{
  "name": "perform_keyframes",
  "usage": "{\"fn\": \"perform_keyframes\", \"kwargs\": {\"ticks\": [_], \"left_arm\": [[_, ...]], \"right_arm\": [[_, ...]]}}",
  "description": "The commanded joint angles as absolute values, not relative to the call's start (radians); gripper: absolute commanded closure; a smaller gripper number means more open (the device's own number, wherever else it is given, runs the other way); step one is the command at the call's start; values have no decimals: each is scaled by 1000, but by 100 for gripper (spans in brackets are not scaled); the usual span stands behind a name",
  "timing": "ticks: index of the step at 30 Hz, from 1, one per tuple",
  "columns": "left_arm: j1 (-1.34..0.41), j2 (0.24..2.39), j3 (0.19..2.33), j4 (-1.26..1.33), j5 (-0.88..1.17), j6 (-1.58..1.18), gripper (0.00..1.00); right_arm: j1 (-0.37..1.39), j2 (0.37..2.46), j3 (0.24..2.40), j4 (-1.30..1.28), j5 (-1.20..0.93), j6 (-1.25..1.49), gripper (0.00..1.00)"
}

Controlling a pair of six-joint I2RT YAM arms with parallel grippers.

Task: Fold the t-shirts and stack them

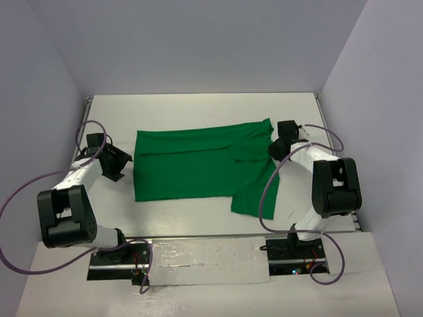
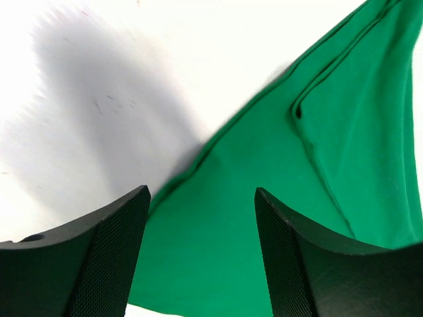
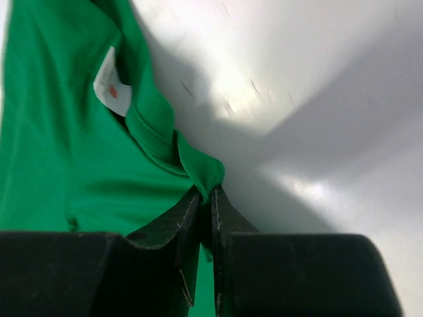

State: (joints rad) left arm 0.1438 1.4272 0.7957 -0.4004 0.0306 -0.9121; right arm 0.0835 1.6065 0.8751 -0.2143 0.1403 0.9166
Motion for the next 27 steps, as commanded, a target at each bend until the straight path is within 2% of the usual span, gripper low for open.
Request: {"fn": "perform_keyframes", "kwargs": {"ticks": [1,2,3,4,5,6,7,15,18,21,27], "left_arm": [[125,1373,836,-408,60,-927,27],[124,1369,832,-411,62,-930,27],[122,1355,820,-420,69,-935,27],[119,1337,805,-430,74,-941,27],[115,1322,789,-434,74,-945,27],[111,1303,768,-444,69,-946,27],[85,1267,737,-468,41,-954,28],[27,999,532,-587,-28,-1050,35],[-28,953,519,-611,-57,-1104,37],[-60,952,511,-652,-113,-1153,39],[-102,1036,483,-566,-91,-1143,40]], "right_arm": [[66,1697,1036,-276,238,843,78],[62,1713,1055,-289,238,834,72],[54,1722,1067,-297,235,825,53],[52,1716,1070,-300,226,820,30],[51,1692,1057,-296,221,818,13],[50,1686,1054,-295,216,816,12],[49,1642,1032,-291,211,807,5],[40,1273,835,-334,227,746,2],[37,1143,745,-374,183,740,2],[35,1035,647,-413,128,748,2],[35,918,505,-494,74,808,4]]}}
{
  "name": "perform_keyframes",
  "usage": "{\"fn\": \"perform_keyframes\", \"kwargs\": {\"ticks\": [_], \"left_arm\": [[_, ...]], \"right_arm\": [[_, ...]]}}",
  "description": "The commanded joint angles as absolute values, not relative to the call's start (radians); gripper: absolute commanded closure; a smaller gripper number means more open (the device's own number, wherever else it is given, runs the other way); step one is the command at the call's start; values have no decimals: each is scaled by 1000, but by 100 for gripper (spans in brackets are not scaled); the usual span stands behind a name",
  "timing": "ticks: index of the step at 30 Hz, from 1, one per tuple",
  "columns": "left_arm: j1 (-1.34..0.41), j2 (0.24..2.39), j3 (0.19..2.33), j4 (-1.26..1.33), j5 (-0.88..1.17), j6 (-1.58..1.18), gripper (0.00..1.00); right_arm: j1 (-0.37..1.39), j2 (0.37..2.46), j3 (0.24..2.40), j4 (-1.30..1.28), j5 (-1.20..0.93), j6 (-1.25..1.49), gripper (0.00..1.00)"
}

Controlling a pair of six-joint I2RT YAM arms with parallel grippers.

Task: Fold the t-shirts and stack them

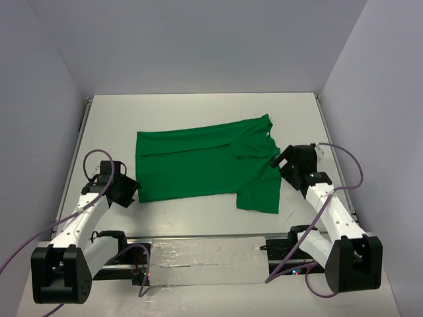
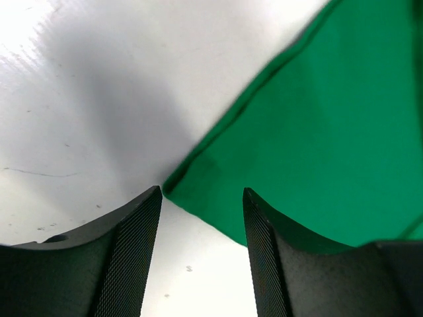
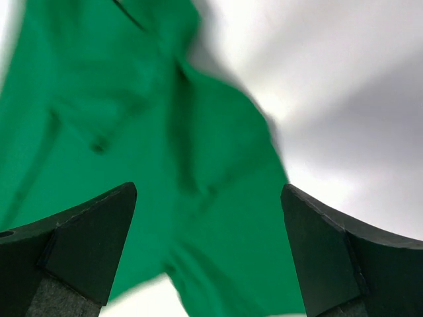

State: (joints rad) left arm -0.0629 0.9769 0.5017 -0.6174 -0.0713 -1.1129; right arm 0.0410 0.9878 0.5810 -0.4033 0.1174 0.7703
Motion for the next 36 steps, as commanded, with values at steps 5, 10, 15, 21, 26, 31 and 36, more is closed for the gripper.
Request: {"fn": "perform_keyframes", "kwargs": {"ticks": [5,10,15,21,26,31,36], "left_arm": [[-136,1105,461,-538,-113,-1163,41],[-140,1114,448,-503,-123,-1170,58],[-140,1075,478,-516,-131,-1170,90],[-140,996,493,-521,-149,-1166,90],[-140,1008,503,-526,-143,-1158,90],[-140,1011,505,-518,-137,-1158,90],[-140,1018,520,-521,-131,-1155,90]], "right_arm": [[35,838,453,-560,63,847,4],[35,773,439,-651,86,880,4],[66,672,405,-755,94,988,9],[67,655,333,-767,83,1074,12],[68,675,296,-709,61,1088,19],[74,649,257,-659,6,1101,59],[75,568,268,-631,11,1106,91]]}}
